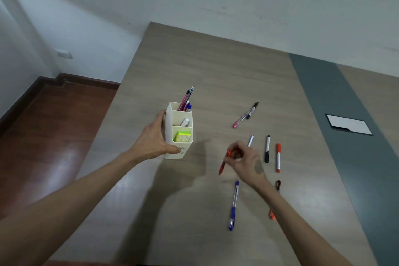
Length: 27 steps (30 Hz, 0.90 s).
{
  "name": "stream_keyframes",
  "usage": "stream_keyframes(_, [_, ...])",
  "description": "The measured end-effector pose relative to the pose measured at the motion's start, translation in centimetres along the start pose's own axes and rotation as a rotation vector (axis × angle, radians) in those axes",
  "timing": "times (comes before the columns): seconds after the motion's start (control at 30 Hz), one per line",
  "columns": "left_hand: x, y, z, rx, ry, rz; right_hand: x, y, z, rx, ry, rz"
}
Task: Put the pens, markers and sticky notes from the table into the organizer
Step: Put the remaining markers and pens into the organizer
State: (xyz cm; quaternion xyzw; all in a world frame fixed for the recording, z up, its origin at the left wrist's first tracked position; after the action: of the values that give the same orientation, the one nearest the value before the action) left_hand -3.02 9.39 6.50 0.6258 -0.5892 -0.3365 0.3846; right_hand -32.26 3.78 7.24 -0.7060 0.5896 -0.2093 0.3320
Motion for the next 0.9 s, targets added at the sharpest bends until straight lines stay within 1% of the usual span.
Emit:
stream_keyframes(0.1, [-0.1, 0.5, 0.3, -0.009, 0.000, 0.007, 2.5, -4.7, -3.7, 0.061, 0.154, -0.142])
stream_keyframes(0.17, [-0.1, 0.7, 0.5, -0.005, 0.002, 0.011, 4.0, -7.5, -5.6, 0.126, 0.214, -0.174])
stream_keyframes(0.3, [0.4, 1.3, 1.0, 0.012, -0.004, 0.023, 5.4, -13.2, -8.1, 0.319, 0.282, -0.286])
stream_keyframes(0.4, [0.7, 1.9, 1.5, 0.017, -0.018, 0.032, 6.2, -16.1, -7.7, 0.333, 0.283, -0.350])
stream_keyframes(0.57, [1.0, 2.4, 2.3, 0.009, -0.033, 0.051, 7.4, -16.3, -4.9, 0.259, 0.248, -0.389])
stream_keyframes(0.77, [1.8, 3.2, 3.6, 0.005, -0.057, 0.070, 7.5, -14.0, -2.0, 0.054, 0.265, -0.466])
stream_keyframes(0.83, [2.0, 3.1, 3.8, 0.007, -0.055, 0.066, 7.4, -12.8, -1.9, 0.022, 0.290, -0.463])
stream_keyframes(0.9, [2.1, 2.9, 4.0, 0.007, -0.063, 0.055, 7.3, -11.2, -2.6, 0.018, 0.330, -0.414])
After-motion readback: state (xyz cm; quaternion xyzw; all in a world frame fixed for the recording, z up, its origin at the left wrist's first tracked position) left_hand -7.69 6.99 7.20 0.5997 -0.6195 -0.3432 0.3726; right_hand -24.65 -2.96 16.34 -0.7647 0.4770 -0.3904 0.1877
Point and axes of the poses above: each hand's wrist, its own x-axis towards the middle knuckle, its own z-axis out of the palm, y = z × x, the point moved 6 cm from there along x, towards the middle knuckle, and after that the axes turned 8 degrees about z, right-handed, at the moved point
